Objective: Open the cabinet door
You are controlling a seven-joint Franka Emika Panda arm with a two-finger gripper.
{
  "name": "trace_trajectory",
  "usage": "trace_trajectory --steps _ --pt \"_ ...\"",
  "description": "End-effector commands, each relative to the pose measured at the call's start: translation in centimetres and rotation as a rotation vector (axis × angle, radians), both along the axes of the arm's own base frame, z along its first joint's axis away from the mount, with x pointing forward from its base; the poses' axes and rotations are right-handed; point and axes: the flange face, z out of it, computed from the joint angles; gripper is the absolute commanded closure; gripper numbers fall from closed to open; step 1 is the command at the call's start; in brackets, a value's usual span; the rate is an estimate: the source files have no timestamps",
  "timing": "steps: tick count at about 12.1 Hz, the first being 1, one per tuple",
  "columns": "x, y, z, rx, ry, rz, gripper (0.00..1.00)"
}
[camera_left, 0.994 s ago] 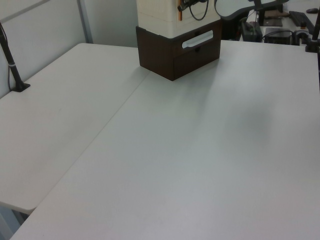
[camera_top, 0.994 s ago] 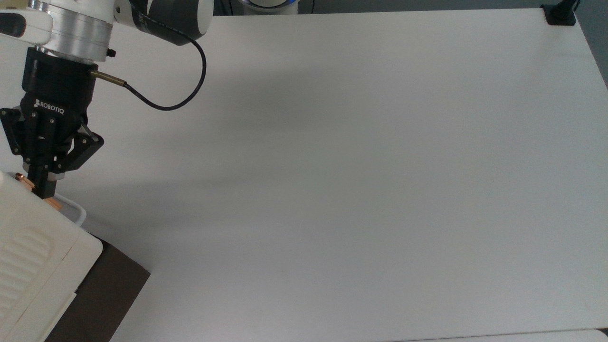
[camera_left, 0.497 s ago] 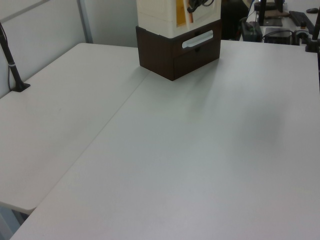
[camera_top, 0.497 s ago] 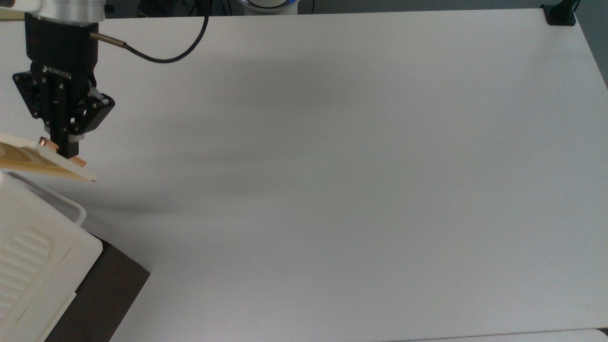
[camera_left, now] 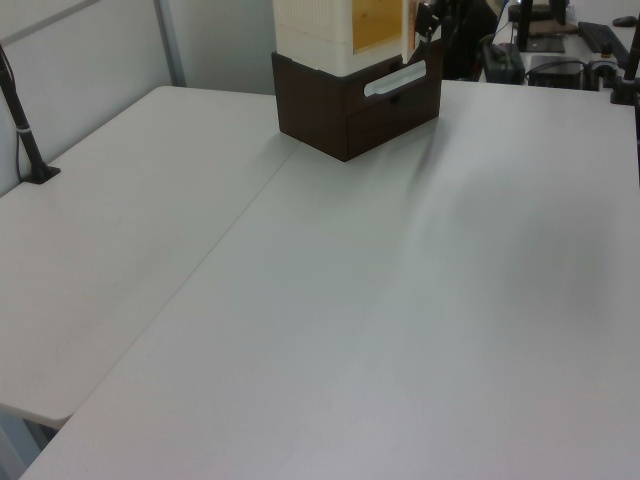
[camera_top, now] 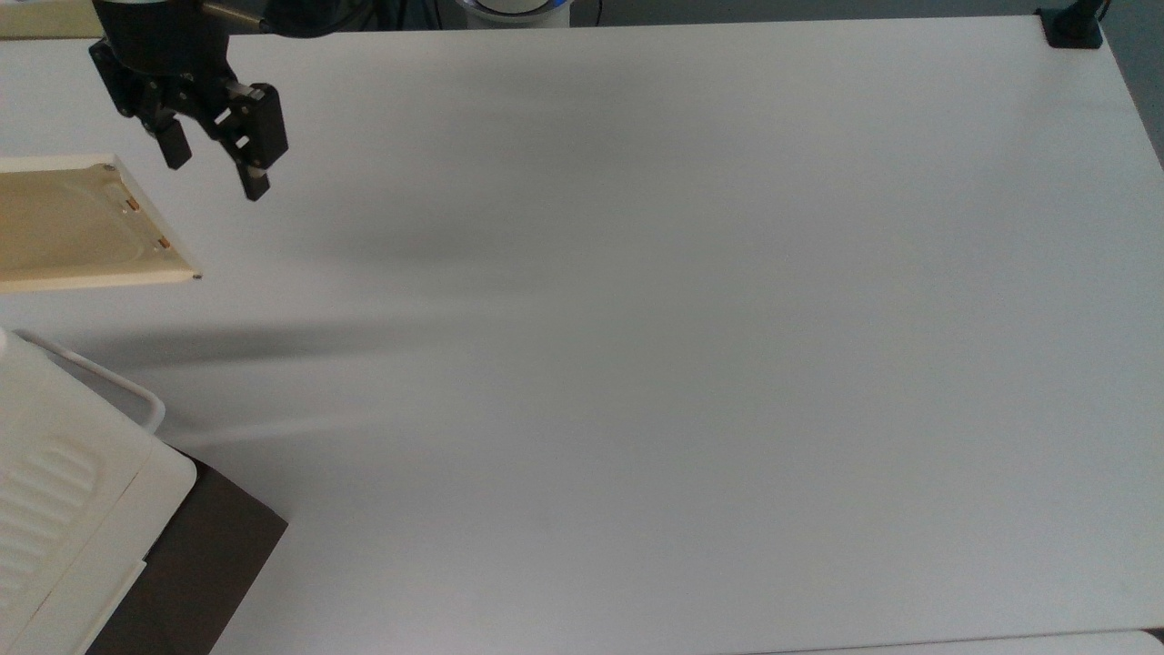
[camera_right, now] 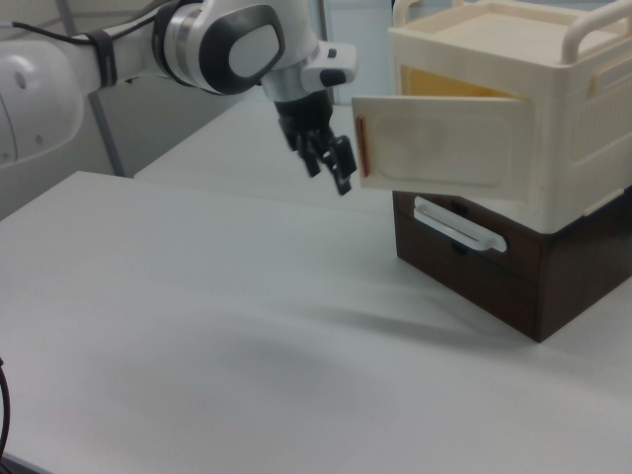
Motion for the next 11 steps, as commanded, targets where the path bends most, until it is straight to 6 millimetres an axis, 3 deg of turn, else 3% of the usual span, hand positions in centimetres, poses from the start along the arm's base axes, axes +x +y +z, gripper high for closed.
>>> trace_trajectory --steps 1,3,6,11 --pt "-4.0 1.0 0.3 0.070 0.175 0.059 0.00" --pt "-5.5 1.8 0.4 0.088 0.262 0.072 0.00" --pt "-5.4 2.8 0.3 0.084 0.265 0.116 0.00" --pt "-5.5 1.9 0.6 0.082 0.260 0.119 0.00"
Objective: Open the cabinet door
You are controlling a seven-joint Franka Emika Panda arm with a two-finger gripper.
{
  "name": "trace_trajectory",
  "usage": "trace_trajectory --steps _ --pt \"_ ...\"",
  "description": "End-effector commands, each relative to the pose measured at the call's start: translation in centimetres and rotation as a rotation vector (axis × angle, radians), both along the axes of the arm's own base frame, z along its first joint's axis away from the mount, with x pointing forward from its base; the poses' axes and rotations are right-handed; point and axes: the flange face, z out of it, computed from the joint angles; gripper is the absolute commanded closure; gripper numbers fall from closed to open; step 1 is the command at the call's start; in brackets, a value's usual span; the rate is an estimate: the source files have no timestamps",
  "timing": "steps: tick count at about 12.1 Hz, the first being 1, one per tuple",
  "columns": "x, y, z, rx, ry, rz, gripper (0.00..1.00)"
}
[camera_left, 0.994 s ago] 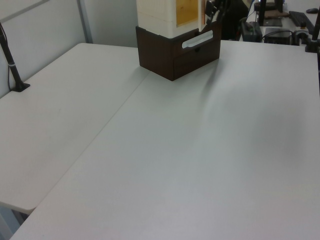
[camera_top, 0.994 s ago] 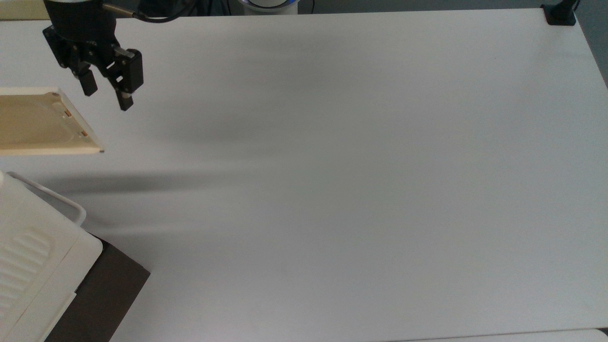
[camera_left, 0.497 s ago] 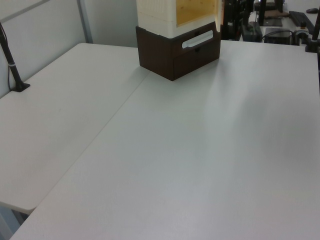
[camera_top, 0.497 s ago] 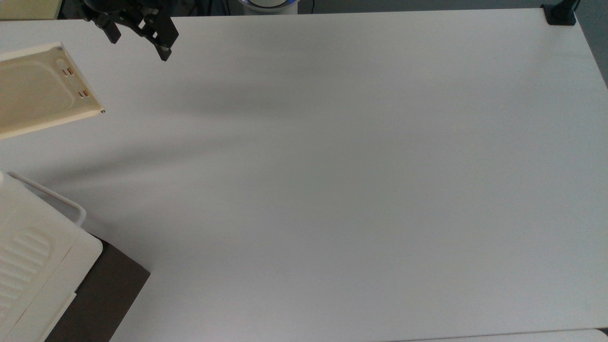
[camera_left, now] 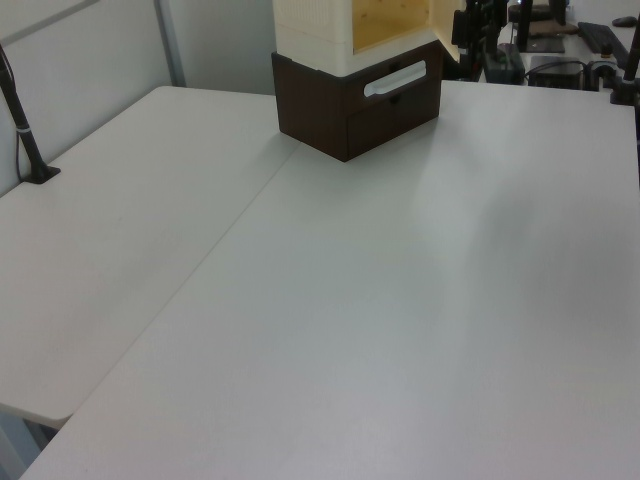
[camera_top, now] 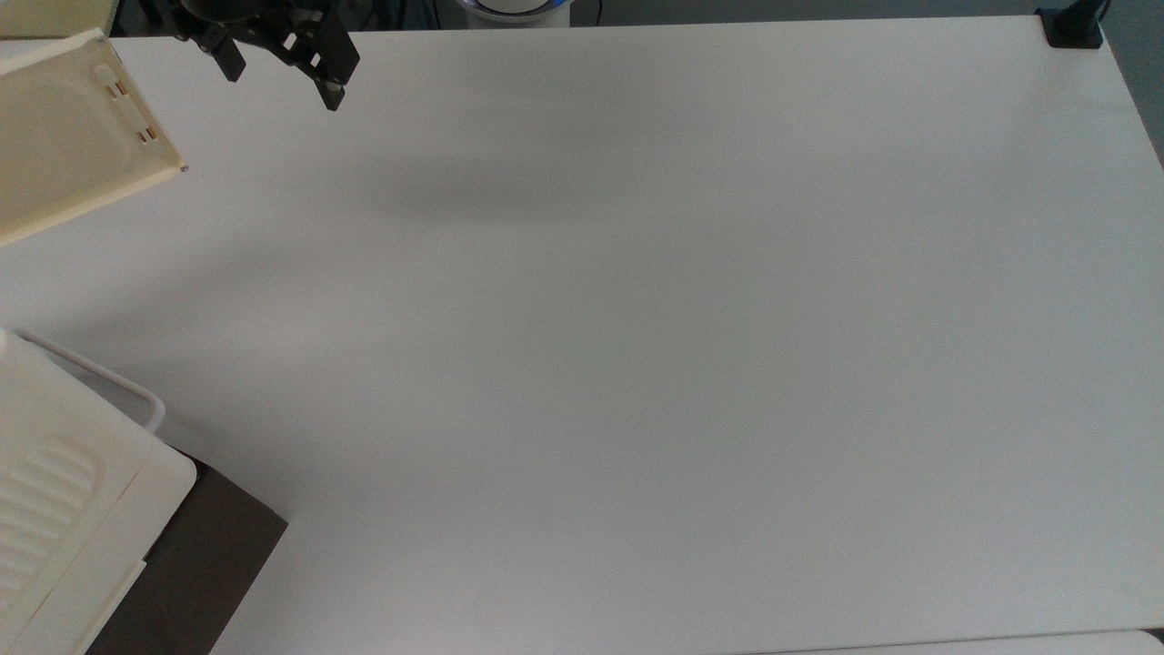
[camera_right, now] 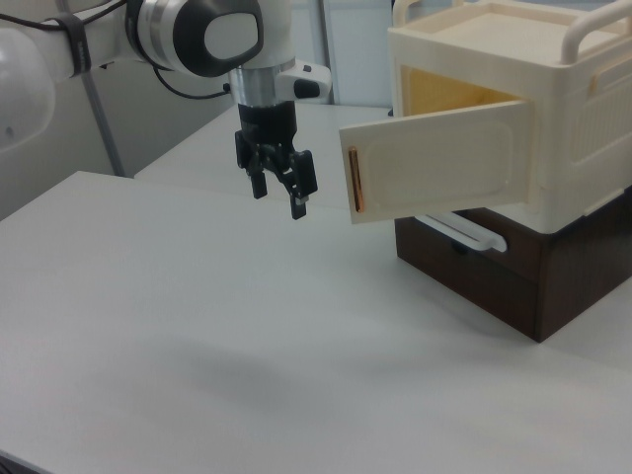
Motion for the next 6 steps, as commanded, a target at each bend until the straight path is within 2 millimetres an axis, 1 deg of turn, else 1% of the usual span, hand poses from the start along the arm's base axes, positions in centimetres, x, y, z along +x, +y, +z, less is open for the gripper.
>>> trace_trajectory --steps 1,6 --pt "-1.19 -0.68 0.76 0.010 0.000 0.034 0.00" --pt "-1.24 -1.02 0.79 0.012 -0.004 0.018 0.00"
